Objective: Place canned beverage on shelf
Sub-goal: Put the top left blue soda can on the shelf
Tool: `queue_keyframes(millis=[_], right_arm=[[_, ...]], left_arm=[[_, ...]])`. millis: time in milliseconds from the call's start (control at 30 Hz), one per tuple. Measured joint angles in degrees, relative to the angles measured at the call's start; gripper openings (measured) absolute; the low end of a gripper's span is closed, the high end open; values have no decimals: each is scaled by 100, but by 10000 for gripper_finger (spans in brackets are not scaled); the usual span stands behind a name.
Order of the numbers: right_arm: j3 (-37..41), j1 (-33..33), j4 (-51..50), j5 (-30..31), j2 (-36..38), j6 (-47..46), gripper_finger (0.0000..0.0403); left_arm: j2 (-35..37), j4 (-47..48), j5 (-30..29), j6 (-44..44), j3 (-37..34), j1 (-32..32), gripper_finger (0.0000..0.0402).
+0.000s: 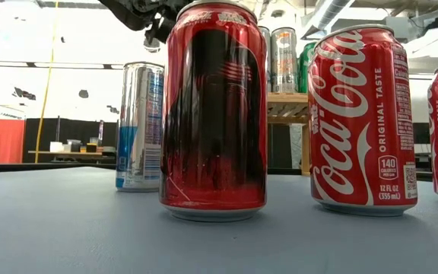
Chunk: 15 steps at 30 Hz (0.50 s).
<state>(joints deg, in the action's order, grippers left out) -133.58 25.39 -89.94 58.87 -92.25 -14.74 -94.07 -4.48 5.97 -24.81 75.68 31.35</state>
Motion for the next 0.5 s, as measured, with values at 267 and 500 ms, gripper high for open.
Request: queue_keyframes(millis=[267, 500], right_arm=[[0, 0, 1, -51, 0, -26, 314], [0, 0, -1, -52, 0, -26, 314]], left_arm=[[-354, -293, -185, 98, -4, 5, 0], [-354, -316, -173, 137, 7, 23, 0]])
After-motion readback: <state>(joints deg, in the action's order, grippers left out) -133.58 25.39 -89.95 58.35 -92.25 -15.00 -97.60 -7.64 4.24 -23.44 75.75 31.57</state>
